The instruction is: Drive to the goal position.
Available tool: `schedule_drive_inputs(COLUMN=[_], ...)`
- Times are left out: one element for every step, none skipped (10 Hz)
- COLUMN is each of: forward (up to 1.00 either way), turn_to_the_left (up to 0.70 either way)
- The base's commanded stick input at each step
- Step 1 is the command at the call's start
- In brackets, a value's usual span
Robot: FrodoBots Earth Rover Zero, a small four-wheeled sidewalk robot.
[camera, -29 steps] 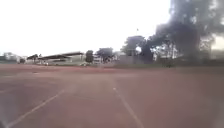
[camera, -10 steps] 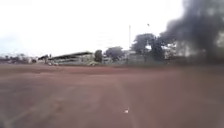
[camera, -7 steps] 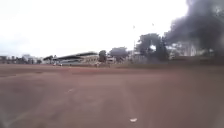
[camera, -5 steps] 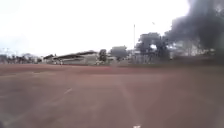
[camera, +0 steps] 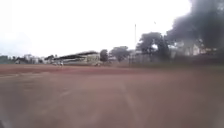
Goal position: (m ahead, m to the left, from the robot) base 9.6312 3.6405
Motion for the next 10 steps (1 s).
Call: schedule_drive_inputs(forward=[0.70, 0.70, 0.70, 0.70, 0.70, 0.70, 0.70, 0.70, 0.70, 0.70], turn_to_the_left=[0.00, 0.00, 0.00, 0.00, 0.00, 0.00, 0.00, 0.00, 0.00, 0.00])
